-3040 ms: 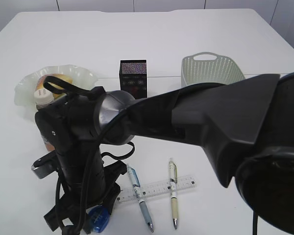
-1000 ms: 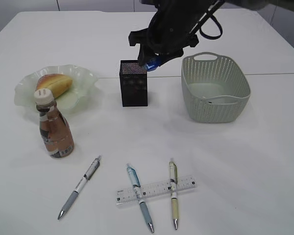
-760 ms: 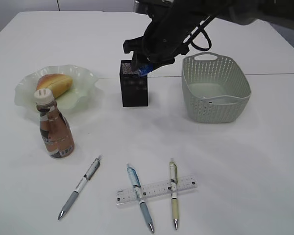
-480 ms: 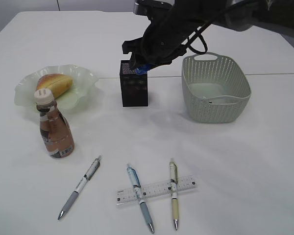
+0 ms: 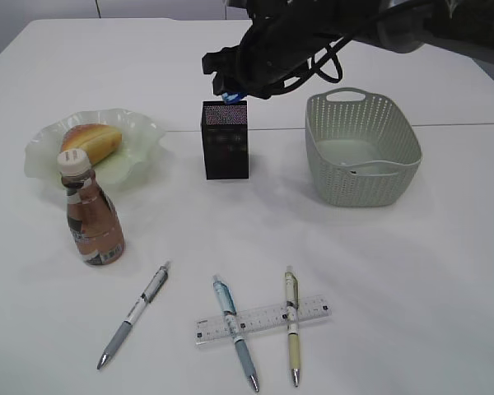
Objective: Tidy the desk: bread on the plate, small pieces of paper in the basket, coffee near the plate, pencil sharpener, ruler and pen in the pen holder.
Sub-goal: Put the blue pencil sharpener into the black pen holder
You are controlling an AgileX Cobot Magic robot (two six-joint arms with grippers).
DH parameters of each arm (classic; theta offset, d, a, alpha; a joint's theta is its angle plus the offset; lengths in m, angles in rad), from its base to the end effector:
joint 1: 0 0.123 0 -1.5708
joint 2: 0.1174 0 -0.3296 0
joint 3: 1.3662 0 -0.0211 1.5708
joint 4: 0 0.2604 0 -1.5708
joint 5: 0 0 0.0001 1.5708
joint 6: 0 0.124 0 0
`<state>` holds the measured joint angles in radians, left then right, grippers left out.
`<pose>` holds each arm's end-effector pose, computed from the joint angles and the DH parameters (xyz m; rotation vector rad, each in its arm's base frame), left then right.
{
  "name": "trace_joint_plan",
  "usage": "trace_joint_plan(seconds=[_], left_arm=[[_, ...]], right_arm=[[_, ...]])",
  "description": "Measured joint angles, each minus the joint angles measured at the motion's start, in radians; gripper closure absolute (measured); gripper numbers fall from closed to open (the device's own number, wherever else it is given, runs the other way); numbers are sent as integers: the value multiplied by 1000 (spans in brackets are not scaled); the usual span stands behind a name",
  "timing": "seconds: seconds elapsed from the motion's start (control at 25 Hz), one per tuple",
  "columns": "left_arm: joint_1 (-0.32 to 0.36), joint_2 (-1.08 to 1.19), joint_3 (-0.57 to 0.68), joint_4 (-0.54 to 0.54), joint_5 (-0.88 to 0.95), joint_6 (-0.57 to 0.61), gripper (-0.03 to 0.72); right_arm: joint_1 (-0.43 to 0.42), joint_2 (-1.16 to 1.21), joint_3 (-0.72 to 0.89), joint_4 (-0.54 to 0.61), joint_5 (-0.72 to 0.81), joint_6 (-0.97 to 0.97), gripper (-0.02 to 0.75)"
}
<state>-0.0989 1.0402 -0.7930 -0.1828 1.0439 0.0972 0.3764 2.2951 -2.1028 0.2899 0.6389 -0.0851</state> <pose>0.1700 -0.0365 0.2902 0.1843 2.7596 -0.2431 0.5488 0.2397 0.2553 -0.3521 2.2997 0.4654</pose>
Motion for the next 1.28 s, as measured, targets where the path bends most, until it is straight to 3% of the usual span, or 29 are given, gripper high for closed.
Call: trace_joint_plan(seconds=[1.28], left_arm=[[0,0,0,0,0,0,238]], right_arm=[[0,70,0,50,-140,-17,366]])
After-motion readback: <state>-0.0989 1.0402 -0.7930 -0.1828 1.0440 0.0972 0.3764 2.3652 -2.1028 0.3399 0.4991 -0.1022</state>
